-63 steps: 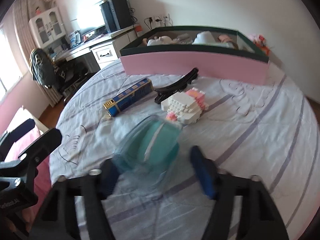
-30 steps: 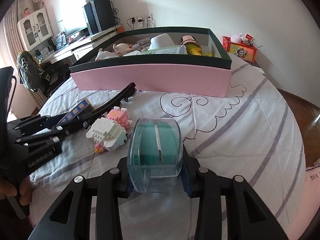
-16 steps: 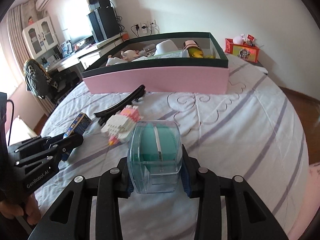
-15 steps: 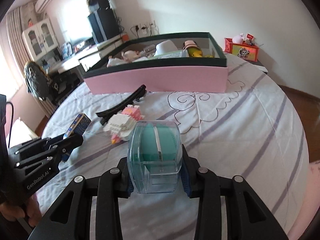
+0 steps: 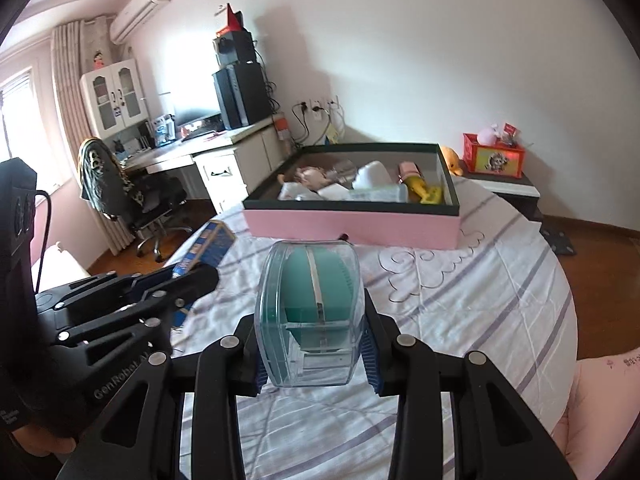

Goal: Organize rigid objects
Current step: 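Carry the blue box in the left tool while the right tool carries the teal container into the box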

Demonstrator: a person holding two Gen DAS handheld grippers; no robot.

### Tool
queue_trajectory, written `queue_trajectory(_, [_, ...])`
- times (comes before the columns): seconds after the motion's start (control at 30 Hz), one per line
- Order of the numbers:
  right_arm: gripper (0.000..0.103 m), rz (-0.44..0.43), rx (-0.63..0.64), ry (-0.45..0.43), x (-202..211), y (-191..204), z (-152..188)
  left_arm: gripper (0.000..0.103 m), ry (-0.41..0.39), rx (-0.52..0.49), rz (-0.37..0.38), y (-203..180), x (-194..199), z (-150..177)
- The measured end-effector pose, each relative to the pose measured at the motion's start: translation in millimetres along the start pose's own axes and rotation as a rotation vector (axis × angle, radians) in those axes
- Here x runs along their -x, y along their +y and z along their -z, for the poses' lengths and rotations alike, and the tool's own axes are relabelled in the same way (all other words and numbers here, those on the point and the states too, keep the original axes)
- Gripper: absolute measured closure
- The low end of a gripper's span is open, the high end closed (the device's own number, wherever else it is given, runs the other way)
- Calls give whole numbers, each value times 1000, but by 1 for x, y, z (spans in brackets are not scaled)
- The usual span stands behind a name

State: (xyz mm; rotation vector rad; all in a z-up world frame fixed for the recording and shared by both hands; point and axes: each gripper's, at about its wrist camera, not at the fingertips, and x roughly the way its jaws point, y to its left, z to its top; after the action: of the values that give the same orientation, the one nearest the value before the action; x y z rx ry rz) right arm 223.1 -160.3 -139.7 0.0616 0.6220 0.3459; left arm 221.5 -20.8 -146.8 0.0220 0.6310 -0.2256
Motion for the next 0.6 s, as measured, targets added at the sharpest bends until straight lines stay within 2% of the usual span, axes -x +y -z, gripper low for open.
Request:
queue_trajectory(0.3, [65, -12, 11, -17, 5, 1, -7, 88, -9, -19, 11, -6, -6, -12])
queue_trajectory(0.47, [65, -13, 28, -28, -1, -2, -21, 87, -27, -52, 4, -8, -19, -36])
queue_trajectory(0.6, [65, -3, 51, -42, -12, -9, -47, 87, -53, -79, -10, -6, -35, -65])
